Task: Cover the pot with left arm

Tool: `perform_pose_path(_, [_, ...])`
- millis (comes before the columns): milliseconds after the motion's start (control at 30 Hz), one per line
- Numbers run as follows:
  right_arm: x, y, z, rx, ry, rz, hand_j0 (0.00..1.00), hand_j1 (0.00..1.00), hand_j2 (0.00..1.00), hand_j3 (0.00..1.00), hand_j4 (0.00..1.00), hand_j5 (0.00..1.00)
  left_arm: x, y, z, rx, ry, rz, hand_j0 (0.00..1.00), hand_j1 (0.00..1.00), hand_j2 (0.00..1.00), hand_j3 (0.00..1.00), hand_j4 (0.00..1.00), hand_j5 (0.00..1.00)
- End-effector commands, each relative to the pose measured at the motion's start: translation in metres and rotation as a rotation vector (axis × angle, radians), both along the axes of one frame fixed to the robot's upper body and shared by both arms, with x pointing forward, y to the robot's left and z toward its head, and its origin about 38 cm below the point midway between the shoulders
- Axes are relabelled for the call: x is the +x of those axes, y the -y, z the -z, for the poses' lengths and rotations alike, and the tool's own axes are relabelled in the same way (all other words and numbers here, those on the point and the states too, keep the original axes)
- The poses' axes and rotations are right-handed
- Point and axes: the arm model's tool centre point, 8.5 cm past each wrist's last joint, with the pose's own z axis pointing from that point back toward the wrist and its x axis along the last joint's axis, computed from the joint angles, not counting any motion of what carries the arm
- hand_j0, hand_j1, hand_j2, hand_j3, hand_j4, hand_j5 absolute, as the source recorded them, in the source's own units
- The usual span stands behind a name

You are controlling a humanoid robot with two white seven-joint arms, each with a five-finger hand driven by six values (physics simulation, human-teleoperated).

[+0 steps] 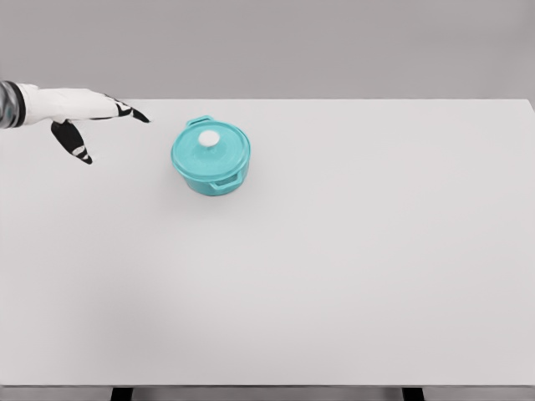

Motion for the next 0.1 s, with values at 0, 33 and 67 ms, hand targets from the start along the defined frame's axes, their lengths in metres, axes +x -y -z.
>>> perform_pose_path(0, [0.0, 0.0, 0.0, 0.0, 0.0, 0.0, 1.0, 1.0, 1.0, 1.0, 1.0, 1.0, -0.0013, -0.008, -0.0019, 0.003, 0.002, -0.016, 1.0, 1.0, 1.0, 1.0, 1.0, 1.0])
perform_pose_path(33, [0.001, 0.0, 0.0, 0.0, 0.001, 0.0, 1.0, 1.0, 1.0, 1.0, 1.0, 1.0, -0.0021, -0.0077, 0.0002, 0.003, -0.002, -0.015, 1.0, 1.0, 1.0, 1.0, 1.0, 1.0])
perform_pose_path(67, [0.0, 0.0, 0.0, 0.0, 0.0, 0.0, 1.0, 1.0, 1.0, 1.0, 1.0, 1.0, -0.0022, -0.0076, 0.0021, 0.004, -0.005, -0.015, 1.0, 1.0, 1.0, 1.0, 1.0, 1.0])
